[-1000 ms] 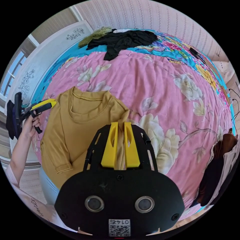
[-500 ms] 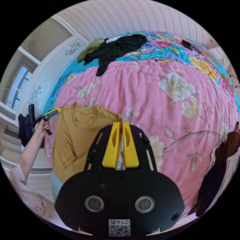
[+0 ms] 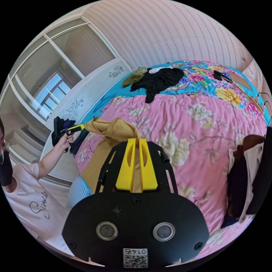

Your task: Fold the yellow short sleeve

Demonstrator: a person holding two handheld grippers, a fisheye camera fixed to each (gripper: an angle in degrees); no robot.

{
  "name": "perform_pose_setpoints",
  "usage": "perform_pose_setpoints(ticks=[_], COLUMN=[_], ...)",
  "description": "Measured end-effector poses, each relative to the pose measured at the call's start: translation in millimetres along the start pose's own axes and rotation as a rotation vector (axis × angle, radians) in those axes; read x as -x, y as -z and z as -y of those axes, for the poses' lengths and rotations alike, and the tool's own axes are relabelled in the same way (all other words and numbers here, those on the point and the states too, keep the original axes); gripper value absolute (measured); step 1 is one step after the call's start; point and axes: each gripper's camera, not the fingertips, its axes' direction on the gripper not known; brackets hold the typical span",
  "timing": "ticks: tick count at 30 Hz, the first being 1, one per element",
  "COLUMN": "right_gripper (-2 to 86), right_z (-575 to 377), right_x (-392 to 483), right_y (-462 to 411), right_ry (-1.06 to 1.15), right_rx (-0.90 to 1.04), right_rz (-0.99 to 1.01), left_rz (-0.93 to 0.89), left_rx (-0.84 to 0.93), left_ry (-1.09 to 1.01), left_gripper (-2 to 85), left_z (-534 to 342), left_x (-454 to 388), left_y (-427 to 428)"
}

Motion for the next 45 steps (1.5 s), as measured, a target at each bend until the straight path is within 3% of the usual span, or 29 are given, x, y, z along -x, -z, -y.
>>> perform_pose_setpoints(ticks=[6,12,16,19,23,28,34,39,43,45], right_gripper=[1.0,1.2,1.6,2.0,2.6,6.1,6.5,4.8,4.7,4.9], right_z=[-118,-171,-193,-212,-212,-174,-153,-177,-188,-179], right_x=[1,2,3,-5,1,33,54,62,54,45], right_y=[-36,-37,-27,-22,-12,-40,-102,-77,-57,-47], right_ry=[-0.123,-0.182,-0.185,-0.227,-0.203,-0.078,-0.009,0.078,0.046,0.007], right_rx=[0.152,0.149,0.146,0.211,0.178,0.145,0.336,0.390,0.399,0.354], right_rz=[0.049,0.055,0.013,-0.039,-0.067,-0.017,0.051,0.164,0.126,0.096], left_rz=[-0.020,-0.050,-0.100,0.010,0.021,0.027,0.013,-0.163,-0.172,-0.135], left_rx=[0.124,0.129,0.209,0.211,0.175,0.167,0.339,0.326,0.330,0.251], left_ry=[0.124,0.185,0.121,0.125,0.114,0.005,0.003,0.020,0.084,0.135], left_gripper=[-1.0,-0.8,0.7,3.2,3.9,6.4,6.0,3.3,5.3,5.5], left_z=[-133,-184,-199,-211,-208,-170,-156,-182,-200,-193], left_x=[-18,-18,-28,-30,-42,-81,-88,-75,-54,-33], left_y=[-10,-5,1,23,43,9,-62,-23,8,31])
